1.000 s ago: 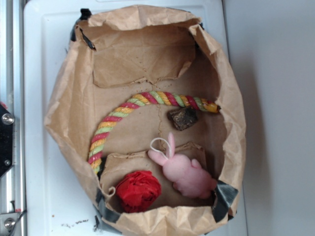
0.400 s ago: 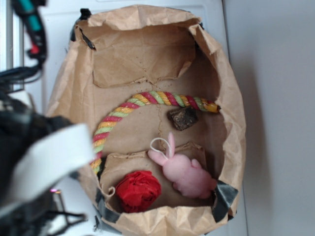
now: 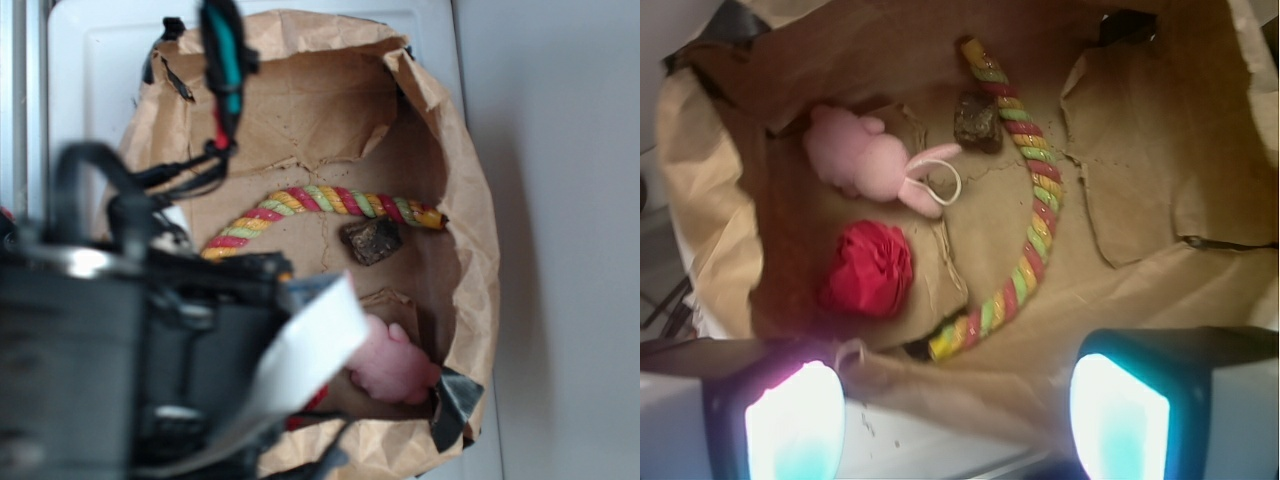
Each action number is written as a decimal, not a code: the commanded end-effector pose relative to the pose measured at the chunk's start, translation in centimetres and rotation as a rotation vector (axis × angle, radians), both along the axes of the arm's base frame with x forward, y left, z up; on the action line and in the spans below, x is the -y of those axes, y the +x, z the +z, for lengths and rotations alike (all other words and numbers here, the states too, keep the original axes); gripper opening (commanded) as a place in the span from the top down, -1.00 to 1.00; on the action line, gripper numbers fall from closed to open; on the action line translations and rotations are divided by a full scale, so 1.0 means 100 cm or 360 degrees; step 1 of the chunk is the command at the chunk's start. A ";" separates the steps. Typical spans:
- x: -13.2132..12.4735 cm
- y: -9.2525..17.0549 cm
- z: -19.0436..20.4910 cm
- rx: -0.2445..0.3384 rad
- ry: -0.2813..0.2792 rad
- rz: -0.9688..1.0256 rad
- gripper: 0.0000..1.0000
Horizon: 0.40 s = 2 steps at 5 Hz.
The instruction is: Grab the rock.
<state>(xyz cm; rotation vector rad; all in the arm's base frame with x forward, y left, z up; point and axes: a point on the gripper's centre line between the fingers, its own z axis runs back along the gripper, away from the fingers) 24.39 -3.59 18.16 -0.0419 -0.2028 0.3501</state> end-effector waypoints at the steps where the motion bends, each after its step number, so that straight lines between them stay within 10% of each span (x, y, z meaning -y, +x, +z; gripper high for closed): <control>1: -0.004 0.024 -0.016 0.0122 -0.0063 0.0147 -1.00; 2: -0.007 0.027 -0.023 0.0100 -0.0059 0.0183 -1.00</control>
